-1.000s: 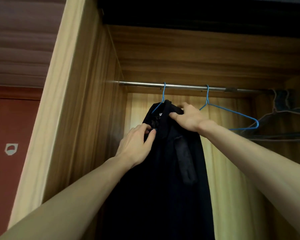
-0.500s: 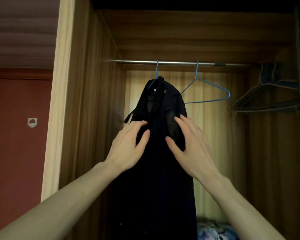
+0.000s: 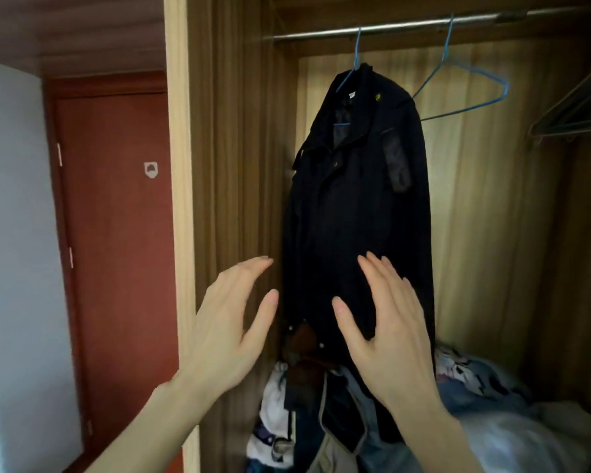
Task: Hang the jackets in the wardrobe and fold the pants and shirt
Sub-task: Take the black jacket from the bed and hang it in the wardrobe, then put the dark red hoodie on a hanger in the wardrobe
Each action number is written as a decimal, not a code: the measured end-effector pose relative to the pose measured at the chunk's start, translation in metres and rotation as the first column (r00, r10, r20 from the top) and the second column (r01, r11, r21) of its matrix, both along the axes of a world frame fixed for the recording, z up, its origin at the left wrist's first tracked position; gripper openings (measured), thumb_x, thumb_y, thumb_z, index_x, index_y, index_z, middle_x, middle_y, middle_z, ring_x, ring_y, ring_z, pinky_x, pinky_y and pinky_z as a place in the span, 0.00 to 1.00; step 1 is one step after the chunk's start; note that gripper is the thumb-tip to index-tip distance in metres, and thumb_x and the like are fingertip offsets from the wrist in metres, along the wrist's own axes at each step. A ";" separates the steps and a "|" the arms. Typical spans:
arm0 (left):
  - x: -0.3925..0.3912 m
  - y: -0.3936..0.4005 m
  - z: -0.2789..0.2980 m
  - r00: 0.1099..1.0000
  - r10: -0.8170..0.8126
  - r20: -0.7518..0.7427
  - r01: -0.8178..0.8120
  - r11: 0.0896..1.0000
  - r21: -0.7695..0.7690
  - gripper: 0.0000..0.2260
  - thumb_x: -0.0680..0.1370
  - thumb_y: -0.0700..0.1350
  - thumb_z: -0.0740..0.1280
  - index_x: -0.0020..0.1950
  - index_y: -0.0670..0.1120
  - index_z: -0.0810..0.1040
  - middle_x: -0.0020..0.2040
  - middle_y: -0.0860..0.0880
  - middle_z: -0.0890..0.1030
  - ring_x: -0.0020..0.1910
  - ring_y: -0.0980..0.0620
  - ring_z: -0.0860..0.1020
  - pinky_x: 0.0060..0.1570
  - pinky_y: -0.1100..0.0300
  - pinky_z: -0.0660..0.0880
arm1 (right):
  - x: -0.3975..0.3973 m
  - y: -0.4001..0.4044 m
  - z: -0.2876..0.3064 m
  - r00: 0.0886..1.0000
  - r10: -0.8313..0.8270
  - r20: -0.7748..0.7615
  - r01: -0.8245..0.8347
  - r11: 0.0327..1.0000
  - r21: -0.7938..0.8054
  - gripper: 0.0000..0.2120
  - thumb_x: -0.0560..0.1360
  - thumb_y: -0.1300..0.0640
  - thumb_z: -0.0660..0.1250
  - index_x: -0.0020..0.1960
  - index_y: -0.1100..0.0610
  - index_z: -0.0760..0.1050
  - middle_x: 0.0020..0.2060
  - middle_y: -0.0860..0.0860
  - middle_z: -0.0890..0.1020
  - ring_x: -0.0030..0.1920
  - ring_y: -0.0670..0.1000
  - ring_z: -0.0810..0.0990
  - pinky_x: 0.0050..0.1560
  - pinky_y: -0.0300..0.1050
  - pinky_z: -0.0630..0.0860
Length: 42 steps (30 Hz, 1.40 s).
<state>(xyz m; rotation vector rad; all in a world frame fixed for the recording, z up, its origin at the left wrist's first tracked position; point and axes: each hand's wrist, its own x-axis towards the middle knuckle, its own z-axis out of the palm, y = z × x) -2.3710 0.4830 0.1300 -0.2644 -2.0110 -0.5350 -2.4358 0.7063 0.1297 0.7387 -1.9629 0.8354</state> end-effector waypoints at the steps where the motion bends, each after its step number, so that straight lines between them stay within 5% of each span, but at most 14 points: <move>1: 0.013 -0.005 -0.010 1.000 0.016 0.007 -0.016 1.000 0.010 0.19 0.87 0.55 0.58 0.77 0.56 0.69 0.74 0.62 0.72 0.75 0.61 0.69 0.74 0.67 0.62 | 0.008 -0.004 -0.006 1.000 0.029 0.013 -0.029 1.000 0.001 0.31 0.83 0.38 0.59 0.82 0.50 0.62 0.81 0.43 0.64 0.82 0.41 0.55 0.83 0.46 0.50; 6: 0.082 -0.030 -0.048 0.988 0.145 0.053 -0.147 0.988 0.051 0.19 0.87 0.56 0.57 0.77 0.55 0.69 0.74 0.60 0.73 0.75 0.58 0.70 0.74 0.53 0.68 | 0.053 -0.035 -0.031 0.980 0.186 0.065 -0.186 0.982 -0.015 0.29 0.84 0.42 0.62 0.81 0.51 0.63 0.81 0.44 0.65 0.82 0.42 0.56 0.83 0.48 0.51; 10: 0.150 -0.056 -0.071 0.960 0.267 0.080 -0.273 0.958 0.090 0.19 0.87 0.56 0.58 0.77 0.57 0.69 0.73 0.64 0.71 0.75 0.61 0.69 0.73 0.54 0.68 | 0.097 -0.076 -0.049 0.933 0.342 0.112 -0.339 0.939 -0.053 0.30 0.83 0.43 0.63 0.81 0.54 0.65 0.80 0.45 0.67 0.82 0.43 0.58 0.83 0.55 0.55; 16: 0.274 -0.098 -0.099 0.866 0.473 0.163 -0.496 0.854 0.155 0.22 0.86 0.59 0.55 0.77 0.52 0.71 0.74 0.56 0.74 0.75 0.57 0.69 0.74 0.49 0.69 | 0.183 -0.168 -0.084 0.795 0.590 0.141 -0.583 0.807 -0.089 0.29 0.82 0.46 0.66 0.80 0.55 0.66 0.78 0.47 0.70 0.81 0.47 0.63 0.80 0.59 0.62; 21: 0.391 -0.134 -0.119 0.729 0.655 0.197 -0.681 0.722 0.119 0.21 0.86 0.55 0.59 0.77 0.49 0.72 0.74 0.54 0.74 0.76 0.54 0.69 0.73 0.52 0.69 | 0.272 -0.244 -0.110 0.645 0.739 0.195 -0.743 0.666 -0.069 0.30 0.82 0.43 0.65 0.79 0.55 0.67 0.79 0.48 0.69 0.81 0.46 0.63 0.77 0.62 0.67; 26: 0.515 -0.157 -0.141 0.572 0.798 0.190 -0.820 0.552 0.152 0.21 0.87 0.56 0.57 0.77 0.49 0.71 0.74 0.54 0.74 0.75 0.53 0.70 0.72 0.50 0.69 | 0.377 -0.304 -0.127 0.444 0.877 0.185 -0.886 0.460 -0.054 0.29 0.83 0.47 0.67 0.79 0.57 0.67 0.78 0.49 0.70 0.80 0.47 0.64 0.81 0.47 0.60; 30: 0.603 -0.160 -0.155 0.440 0.872 0.213 -0.897 0.414 0.158 0.21 0.87 0.54 0.59 0.77 0.47 0.71 0.74 0.53 0.74 0.75 0.55 0.70 0.72 0.53 0.68 | 0.458 -0.338 -0.136 0.308 0.930 0.201 -0.941 0.328 -0.079 0.28 0.83 0.46 0.66 0.78 0.58 0.67 0.77 0.52 0.72 0.79 0.50 0.67 0.75 0.62 0.69; 33: 0.654 -0.161 -0.166 0.361 0.905 0.226 -0.930 0.330 0.165 0.21 0.87 0.55 0.58 0.77 0.49 0.71 0.74 0.54 0.74 0.75 0.57 0.69 0.72 0.57 0.67 | 0.505 -0.358 -0.144 0.238 0.950 0.202 -0.962 0.259 -0.087 0.28 0.82 0.47 0.66 0.78 0.58 0.67 0.77 0.53 0.72 0.79 0.51 0.68 0.73 0.65 0.71; 42: 0.702 -0.187 -0.228 0.287 0.897 0.336 -0.950 0.222 0.218 0.20 0.86 0.56 0.59 0.76 0.49 0.72 0.73 0.55 0.76 0.74 0.56 0.71 0.71 0.57 0.68 | 0.547 -0.399 -0.188 0.276 0.925 0.260 -0.959 0.283 0.011 0.28 0.82 0.49 0.68 0.79 0.58 0.68 0.77 0.52 0.72 0.79 0.51 0.67 0.76 0.62 0.68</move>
